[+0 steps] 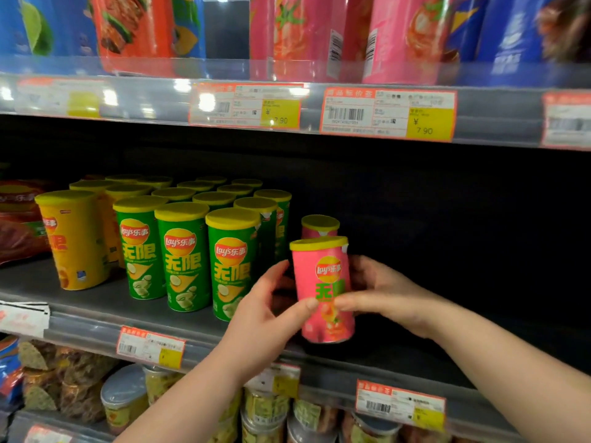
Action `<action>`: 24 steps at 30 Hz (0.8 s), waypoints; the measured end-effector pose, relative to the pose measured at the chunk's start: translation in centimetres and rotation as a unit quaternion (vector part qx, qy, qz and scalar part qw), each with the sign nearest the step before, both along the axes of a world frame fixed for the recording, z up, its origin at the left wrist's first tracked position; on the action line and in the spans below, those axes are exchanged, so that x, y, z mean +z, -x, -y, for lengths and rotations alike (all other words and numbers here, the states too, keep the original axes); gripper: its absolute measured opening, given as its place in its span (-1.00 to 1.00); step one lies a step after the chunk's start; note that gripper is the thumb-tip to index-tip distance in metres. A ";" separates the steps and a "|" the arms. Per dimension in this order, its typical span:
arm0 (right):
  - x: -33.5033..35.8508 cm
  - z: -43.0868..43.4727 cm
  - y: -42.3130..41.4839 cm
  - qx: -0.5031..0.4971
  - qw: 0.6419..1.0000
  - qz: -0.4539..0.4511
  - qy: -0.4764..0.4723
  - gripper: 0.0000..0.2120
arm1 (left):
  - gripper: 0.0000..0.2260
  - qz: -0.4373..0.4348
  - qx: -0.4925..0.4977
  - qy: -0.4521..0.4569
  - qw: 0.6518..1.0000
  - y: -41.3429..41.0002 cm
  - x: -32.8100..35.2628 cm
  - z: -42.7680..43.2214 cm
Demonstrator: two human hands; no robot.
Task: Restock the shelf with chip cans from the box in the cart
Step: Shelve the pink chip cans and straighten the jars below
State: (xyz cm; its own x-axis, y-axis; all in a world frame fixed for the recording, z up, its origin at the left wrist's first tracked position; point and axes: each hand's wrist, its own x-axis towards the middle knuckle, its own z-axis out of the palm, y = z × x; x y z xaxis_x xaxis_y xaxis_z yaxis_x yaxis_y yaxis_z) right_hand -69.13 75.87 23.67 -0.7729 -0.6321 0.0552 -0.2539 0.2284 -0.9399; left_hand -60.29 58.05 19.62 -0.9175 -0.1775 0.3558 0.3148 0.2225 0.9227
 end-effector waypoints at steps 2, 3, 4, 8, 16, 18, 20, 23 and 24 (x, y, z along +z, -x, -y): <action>-0.3 -1.1 1.5 -0.055 0.998 0.000 0.004 -0.31 | -0.28 -0.008 0.070 0.188 0.980 0.4 -0.8 0.9; -0.6 -1.6 2.3 -0.090 0.996 -0.003 0.004 -0.32 | -0.30 -0.018 0.096 0.287 0.953 0.5 -1.4 1.4; -1.0 -1.9 3.2 -0.127 0.992 -0.005 0.001 -0.33 | -0.34 -0.038 0.112 0.378 0.918 0.7 -2.0 1.8; -2.0 -2.3 5.9 -0.248 0.967 -0.029 -0.054 -0.30 | -0.64 -0.146 0.146 0.541 0.815 1.6 -4.5 2.4; -1.7 -1.1 8.4 -0.262 0.957 -0.053 -0.116 -0.25 | -0.67 -0.163 0.162 0.540 0.810 1.9 -4.5 2.4; -1.6 -1.0 8.6 -0.255 0.958 -0.051 -0.121 -0.25 | -0.67 -0.162 0.160 0.539 0.811 1.9 -4.5 2.3; -1.6 -1.1 8.8 -0.250 0.958 -0.053 -0.127 -0.26 | -0.67 -0.160 0.163 0.543 0.808 1.9 -4.4 2.3; -1.5 -1.2 9.0 -0.246 0.959 -0.057 -0.132 -0.28 | -0.67 -0.161 0.165 0.546 0.805 2.0 -4.5 2.3; -1.5 -1.2 9.0 -0.245 0.959 -0.057 -0.132 -0.29 | -0.67 -0.161 0.166 0.547 0.805 2.0 -4.5 2.3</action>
